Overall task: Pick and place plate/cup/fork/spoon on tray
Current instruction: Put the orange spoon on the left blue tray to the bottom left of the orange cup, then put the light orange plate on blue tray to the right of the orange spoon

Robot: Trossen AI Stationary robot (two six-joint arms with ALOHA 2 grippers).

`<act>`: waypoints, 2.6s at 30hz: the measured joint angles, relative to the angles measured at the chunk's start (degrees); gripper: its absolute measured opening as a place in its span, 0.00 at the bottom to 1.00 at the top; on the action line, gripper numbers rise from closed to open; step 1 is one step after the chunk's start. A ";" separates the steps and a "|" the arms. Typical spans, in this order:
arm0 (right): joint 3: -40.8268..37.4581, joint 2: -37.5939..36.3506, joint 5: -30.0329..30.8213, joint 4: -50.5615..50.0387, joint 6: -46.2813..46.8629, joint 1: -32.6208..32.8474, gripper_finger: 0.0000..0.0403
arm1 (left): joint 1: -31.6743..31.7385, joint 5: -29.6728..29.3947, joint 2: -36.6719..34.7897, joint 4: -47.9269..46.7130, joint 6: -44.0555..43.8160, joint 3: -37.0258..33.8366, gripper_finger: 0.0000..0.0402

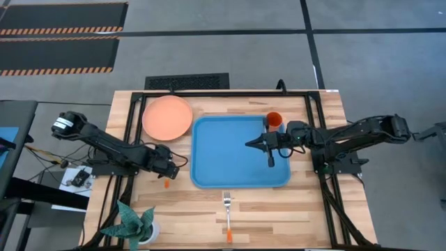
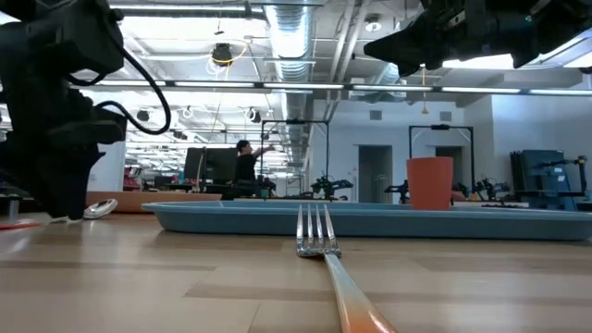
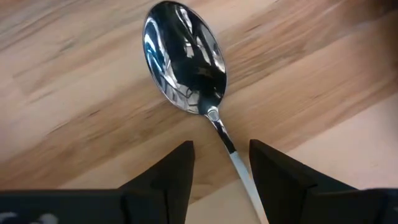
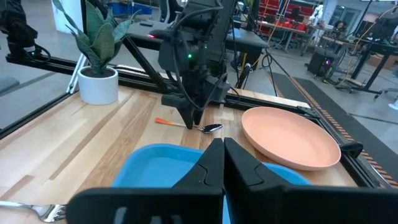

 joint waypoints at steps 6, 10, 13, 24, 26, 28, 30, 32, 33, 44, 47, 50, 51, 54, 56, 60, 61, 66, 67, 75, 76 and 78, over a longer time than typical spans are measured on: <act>0.00 0.00 1.08 0.00 0.00 0.00 0.04 | 0.00 0.14 -0.05 0.75 0.84 -0.76 0.35; 0.00 0.00 2.12 0.00 0.00 0.00 0.04 | 0.01 0.75 -0.01 0.25 4.14 -0.78 0.25; 0.00 0.00 2.15 0.00 0.00 0.00 0.04 | 0.04 1.05 -0.03 0.14 6.32 -0.80 0.18; 0.00 0.00 2.14 0.00 0.02 0.00 0.04 | 0.33 5.46 -0.93 -0.40 10.72 0.77 0.01; 0.00 0.00 2.16 -0.02 0.02 0.00 0.04 | 0.61 6.81 -2.25 -0.11 10.69 0.90 0.01; 0.00 0.00 2.14 -0.02 0.02 0.00 0.04 | 0.71 6.79 -3.71 -0.14 10.07 0.90 0.01; 0.01 0.00 2.16 -0.02 0.02 0.00 0.04 | 0.66 6.89 -5.70 -0.16 8.69 0.90 0.01; 0.02 0.00 2.14 -0.06 0.02 0.00 0.04 | 0.65 6.51 -7.71 0.37 6.72 0.90 0.00; 0.02 0.00 2.14 -0.08 0.02 0.00 0.04 | 0.68 5.81 -8.63 1.28 5.64 0.91 0.00; 0.02 0.00 2.99 0.20 0.19 0.09 0.04 | 5.76 -6.20 -7.72 27.34 5.03 1.10 0.00; 0.04 0.00 2.99 0.20 0.46 0.09 0.04 | 9.51 -7.64 -4.42 33.55 7.27 1.10 0.00; 0.04 0.00 2.99 0.20 0.46 0.09 0.04 | 13.69 -6.38 -1.09 35.74 9.72 1.88 0.00; 0.04 0.00 2.99 0.17 0.46 0.09 0.04 | 14.68 -6.13 0.02 35.47 10.57 2.66 0.00; 0.04 0.00 2.99 0.17 0.48 0.09 0.04 | 16.54 -7.04 2.96 35.21 13.33 6.01 0.00; 0.04 0.00 2.99 0.17 0.47 0.09 0.04 | 17.71 -7.86 4.72 35.11 14.81 8.13 0.01; 0.04 0.00 2.99 0.17 0.47 0.07 0.04 | 19.92 -5.19 8.79 35.33 16.92 10.86 0.01; 0.04 0.00 2.99 0.17 0.48 0.07 0.04 | 20.24 -4.35 10.07 35.12 16.94 11.02 0.01; 0.04 0.00 2.97 0.17 0.48 0.07 0.04 | 21.15 -3.20 15.69 35.18 15.00 11.26 0.01; 0.04 0.00 2.98 0.17 0.48 0.07 0.04 | 21.18 -3.48 16.24 35.39 14.67 11.26 0.02; 0.04 0.00 2.97 0.15 0.46 0.07 0.04 | 21.11 -6.05 16.56 31.75 12.52 11.35 0.05; 0.04 0.00 2.97 0.17 0.46 0.07 0.04 | 21.11 -6.06 17.07 31.81 12.22 11.35 0.05; 0.04 0.00 2.97 0.16 0.44 0.05 0.04 | 21.09 -5.94 17.17 31.65 12.04 11.26 0.05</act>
